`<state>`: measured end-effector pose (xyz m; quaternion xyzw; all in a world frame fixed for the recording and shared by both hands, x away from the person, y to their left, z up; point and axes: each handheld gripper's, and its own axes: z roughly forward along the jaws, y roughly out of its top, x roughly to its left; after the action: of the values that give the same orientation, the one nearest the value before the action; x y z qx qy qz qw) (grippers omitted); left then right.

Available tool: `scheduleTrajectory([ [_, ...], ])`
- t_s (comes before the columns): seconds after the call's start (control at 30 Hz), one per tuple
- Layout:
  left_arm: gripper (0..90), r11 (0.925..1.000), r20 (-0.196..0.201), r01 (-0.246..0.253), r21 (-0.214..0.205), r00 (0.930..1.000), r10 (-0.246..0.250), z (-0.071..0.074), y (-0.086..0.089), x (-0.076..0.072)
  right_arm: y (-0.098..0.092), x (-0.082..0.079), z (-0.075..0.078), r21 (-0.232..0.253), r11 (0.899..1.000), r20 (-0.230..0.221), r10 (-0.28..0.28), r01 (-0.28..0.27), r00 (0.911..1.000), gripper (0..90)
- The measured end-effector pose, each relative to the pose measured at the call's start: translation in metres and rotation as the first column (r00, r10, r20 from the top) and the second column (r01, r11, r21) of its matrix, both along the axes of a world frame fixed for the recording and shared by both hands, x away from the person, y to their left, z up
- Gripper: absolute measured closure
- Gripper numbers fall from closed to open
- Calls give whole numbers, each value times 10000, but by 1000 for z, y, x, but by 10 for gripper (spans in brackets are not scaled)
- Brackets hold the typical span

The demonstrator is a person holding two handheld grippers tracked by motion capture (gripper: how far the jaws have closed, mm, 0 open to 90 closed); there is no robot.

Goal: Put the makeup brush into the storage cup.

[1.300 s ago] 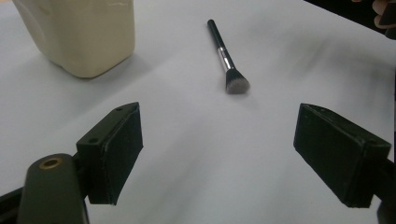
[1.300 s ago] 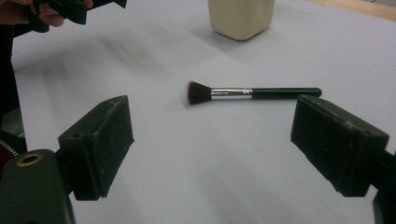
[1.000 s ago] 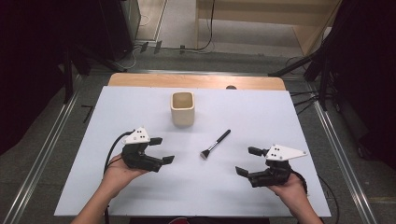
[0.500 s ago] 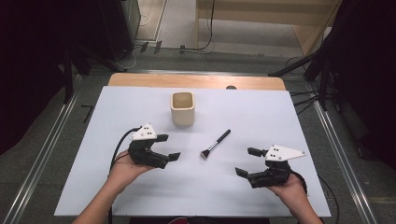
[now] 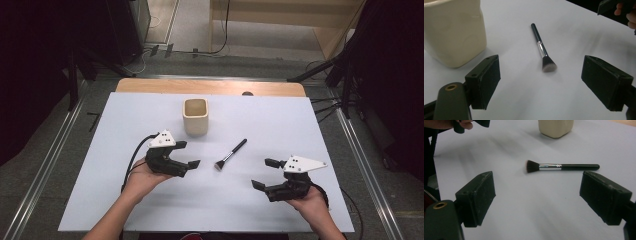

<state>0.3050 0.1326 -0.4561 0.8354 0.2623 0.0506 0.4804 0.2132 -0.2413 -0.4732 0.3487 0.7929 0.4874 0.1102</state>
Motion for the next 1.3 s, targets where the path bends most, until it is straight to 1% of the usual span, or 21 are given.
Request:
scheduleTrajectory([
  [0.2,166,9999,228,43,-151,9997,-40,-2,-6,0,0,0,0,13,10000,3,60,-60,10000,142],
  [0.33,166,9994,206,25,-340,9998,-18,-3,-11,1,1,1,-1,-15,9999,31,114,-114,9999,142],
  [0.43,166,9996,262,65,-266,9996,-58,-4,-16,1,1,0,-1,-22,9999,32,130,-130,9999,142],
  [0.53,166,9995,331,106,-287,9994,-97,-5,-21,2,1,0,-1,-29,9999,34,134,-134,9999,142],
  [0.6,166,9992,338,112,-380,9994,-99,-5,-24,3,1,0,-1,-13,9999,28,135,-135,9999,142],
  [0.7,167,9986,158,195,-500,9997,-187,-8,-27,5,1,0,-1,0,9999,32,143,-143,9999,142],
  [0.8,169,9990,209,222,-377,9996,-214,-8,-31,6,1,0,0,1,9999,33,154,-154,9999,142],
  [1.0,169,9988,342,329,-362,9989,-317,-6,-42,8,1,0,0,3,9998,43,191,-191,9998,142],
  [1.17,169,9984,319,389,-414,9988,-376,-6,-52,11,2,0,0,9,9998,10,209,-209,9998,142],
  [1.23,170,9986,439,380,-377,9984,-363,-7,-58,11,2,0,0,3,9998,-2,209,-209,9998,142],
  [1.3,171,9987,423,416,-287,9983,-403,-8,-61,12,2,0,0,3,9998,-10,215,-215,9998,142],
])
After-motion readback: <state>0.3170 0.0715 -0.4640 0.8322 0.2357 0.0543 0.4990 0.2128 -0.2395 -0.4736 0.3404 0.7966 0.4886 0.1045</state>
